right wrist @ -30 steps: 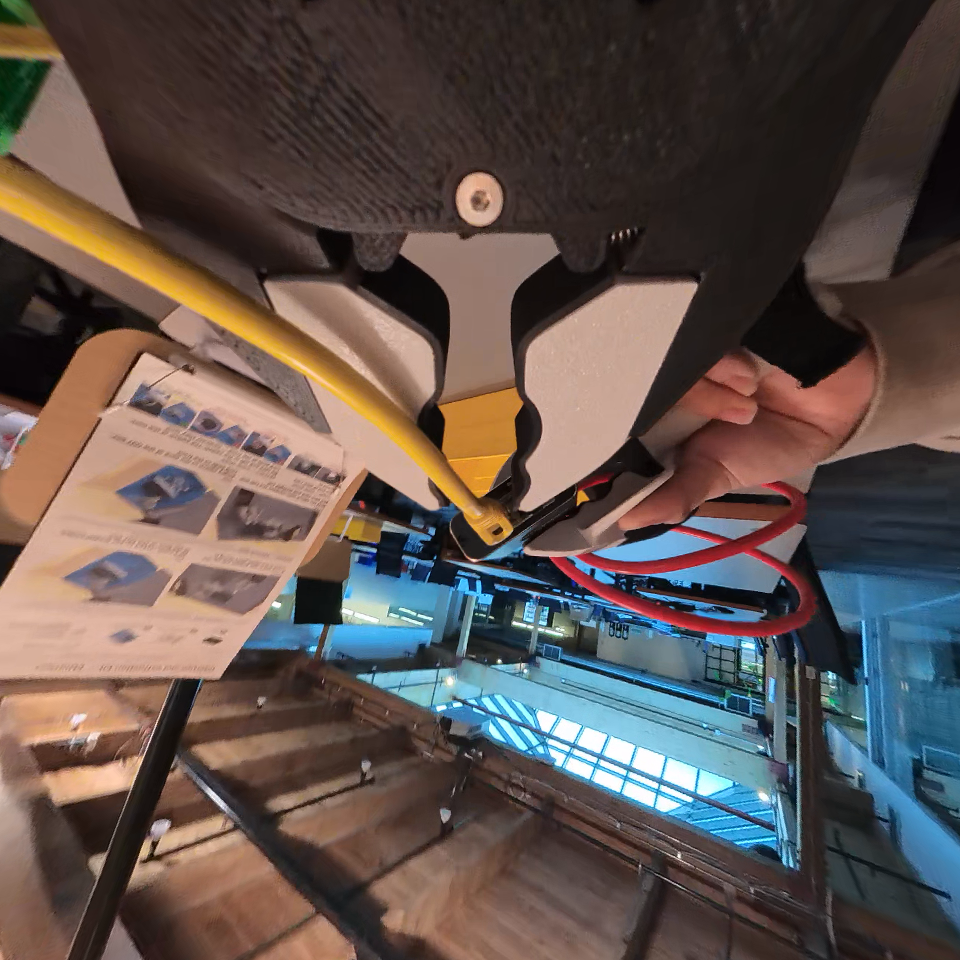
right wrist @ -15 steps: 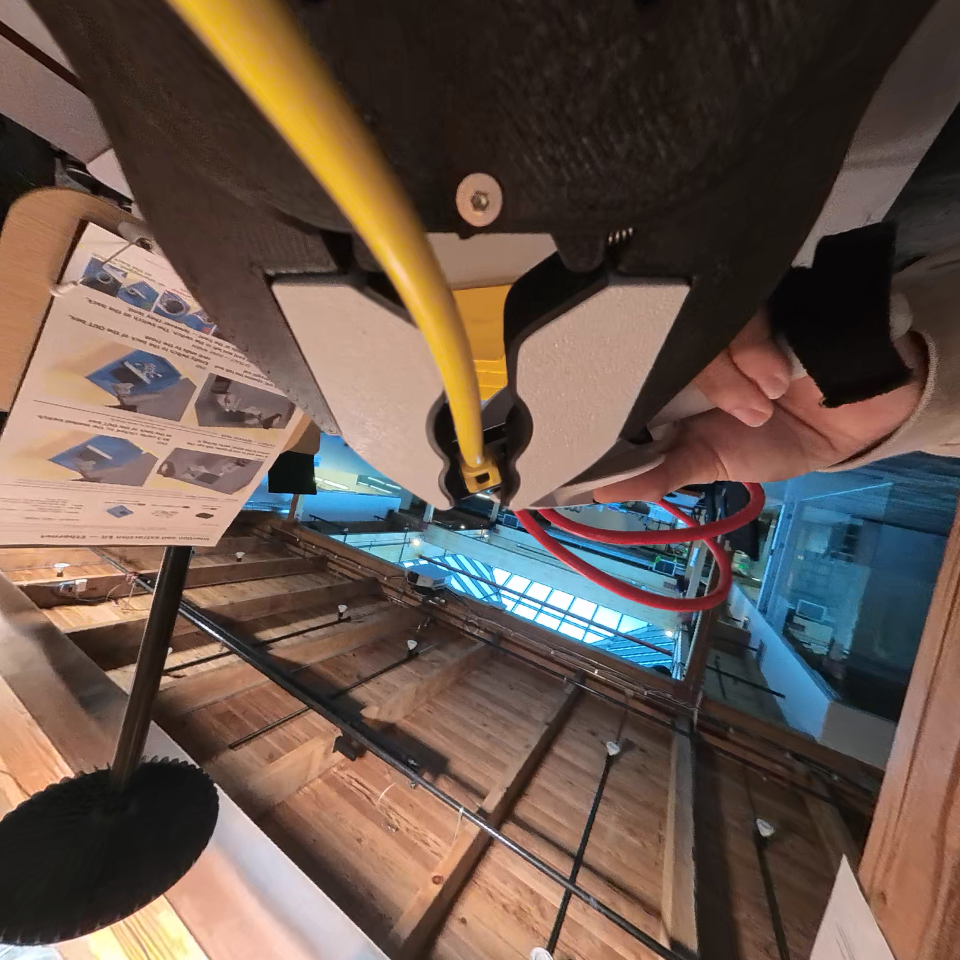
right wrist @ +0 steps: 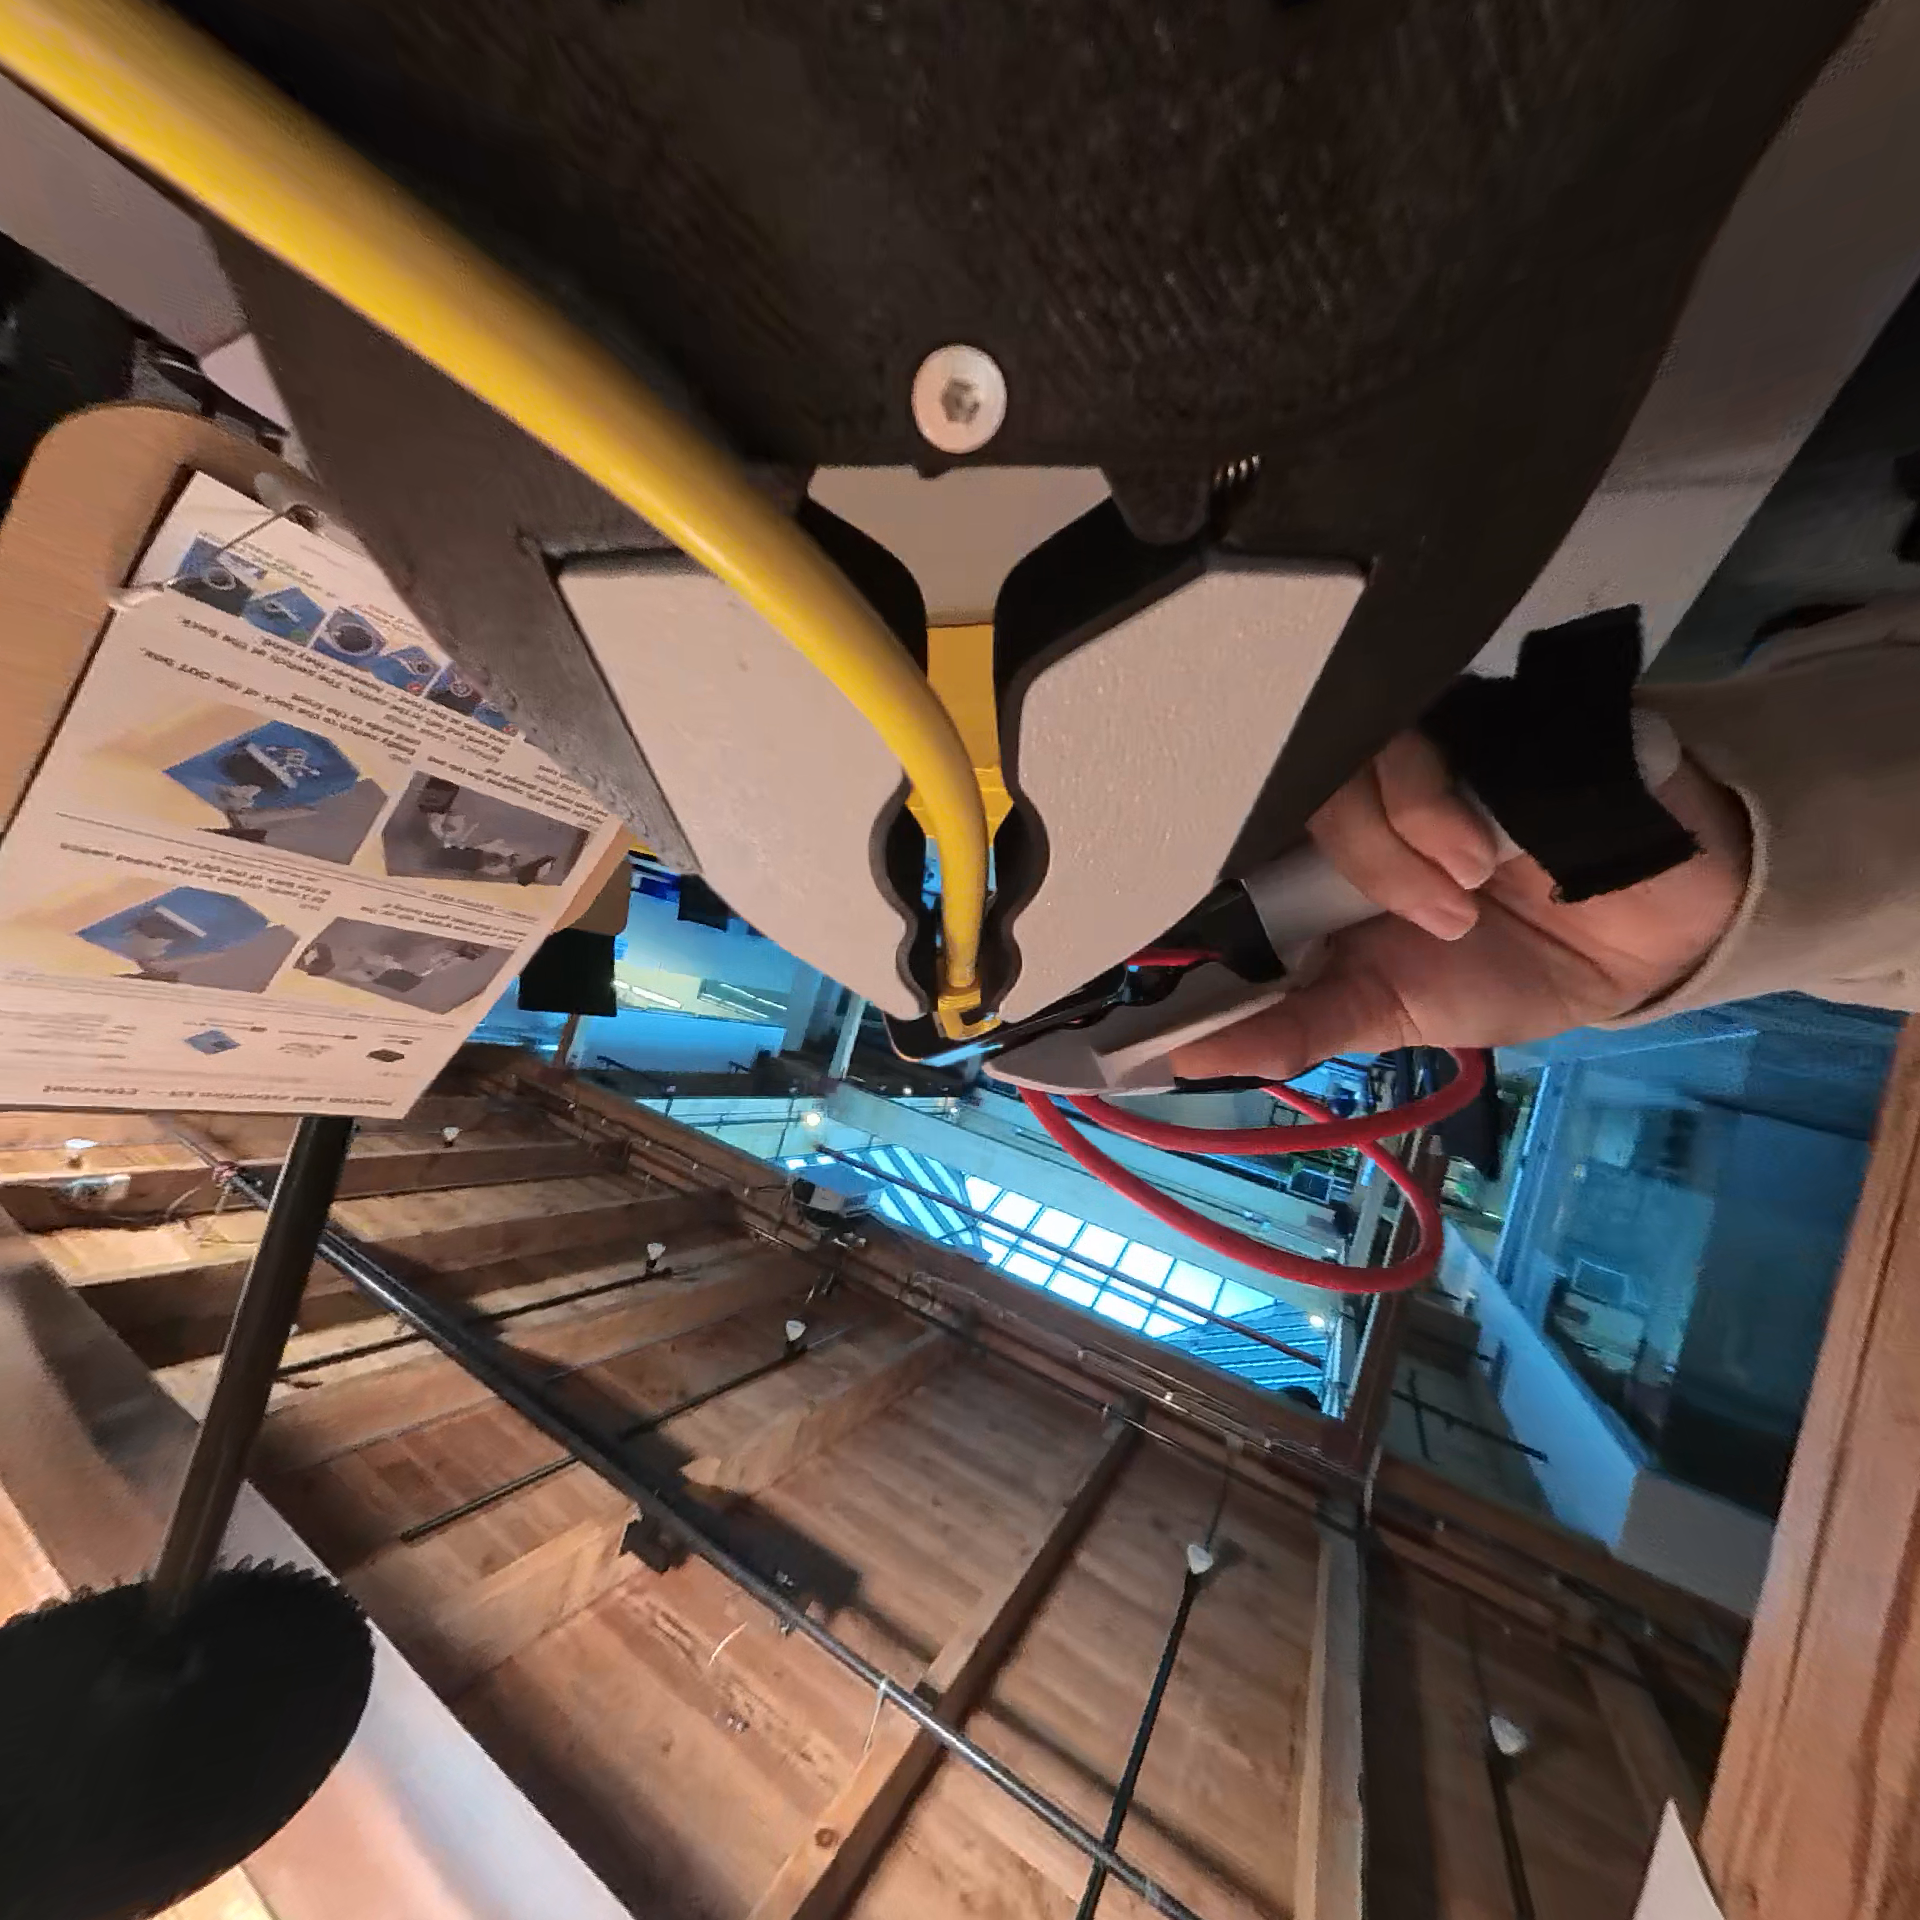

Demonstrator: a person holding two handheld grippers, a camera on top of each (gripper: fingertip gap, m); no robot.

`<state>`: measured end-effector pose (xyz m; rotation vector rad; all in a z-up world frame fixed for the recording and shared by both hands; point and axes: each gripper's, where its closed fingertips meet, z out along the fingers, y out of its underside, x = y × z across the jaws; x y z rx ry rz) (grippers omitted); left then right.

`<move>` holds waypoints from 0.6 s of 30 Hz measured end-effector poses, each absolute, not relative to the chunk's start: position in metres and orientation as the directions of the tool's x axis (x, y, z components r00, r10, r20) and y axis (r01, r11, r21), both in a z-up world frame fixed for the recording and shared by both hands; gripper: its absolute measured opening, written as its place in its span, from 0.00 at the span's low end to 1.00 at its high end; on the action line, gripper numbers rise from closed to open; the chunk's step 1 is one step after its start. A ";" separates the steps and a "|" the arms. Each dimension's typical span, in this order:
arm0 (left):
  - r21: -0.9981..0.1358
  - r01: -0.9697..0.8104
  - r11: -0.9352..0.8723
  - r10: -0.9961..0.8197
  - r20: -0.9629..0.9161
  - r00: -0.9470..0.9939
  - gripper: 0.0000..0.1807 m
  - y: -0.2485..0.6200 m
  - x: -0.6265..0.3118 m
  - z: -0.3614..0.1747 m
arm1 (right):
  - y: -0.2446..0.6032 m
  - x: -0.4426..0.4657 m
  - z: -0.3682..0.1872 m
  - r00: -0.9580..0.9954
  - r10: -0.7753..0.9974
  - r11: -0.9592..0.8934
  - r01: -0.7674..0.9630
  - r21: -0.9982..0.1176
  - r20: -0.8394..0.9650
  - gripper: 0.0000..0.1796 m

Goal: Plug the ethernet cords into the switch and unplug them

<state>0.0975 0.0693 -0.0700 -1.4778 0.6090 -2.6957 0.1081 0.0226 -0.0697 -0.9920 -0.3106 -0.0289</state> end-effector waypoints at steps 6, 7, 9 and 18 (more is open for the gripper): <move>-0.437 -0.143 -0.888 -0.294 0.779 -0.554 0.13 0.072 0.098 -0.072 | 0.029 0.107 -0.075 0.960 0.113 0.477 0.174 -0.861 0.257 0.04; -0.434 -0.152 -0.888 -0.283 0.777 -0.562 0.13 0.072 0.098 -0.073 | 0.029 0.106 -0.074 0.960 0.125 0.478 0.163 -0.863 0.250 0.04; -0.423 -0.166 -0.891 -0.266 0.782 -0.563 0.13 0.072 0.100 -0.077 | 0.030 0.107 -0.077 0.960 0.136 0.464 0.156 -0.872 0.244 0.04; -0.344 -0.198 -0.918 -0.173 0.796 -0.580 0.13 0.061 0.104 -0.087 | 0.035 0.112 -0.084 0.970 0.098 0.523 0.140 -0.841 0.222 0.25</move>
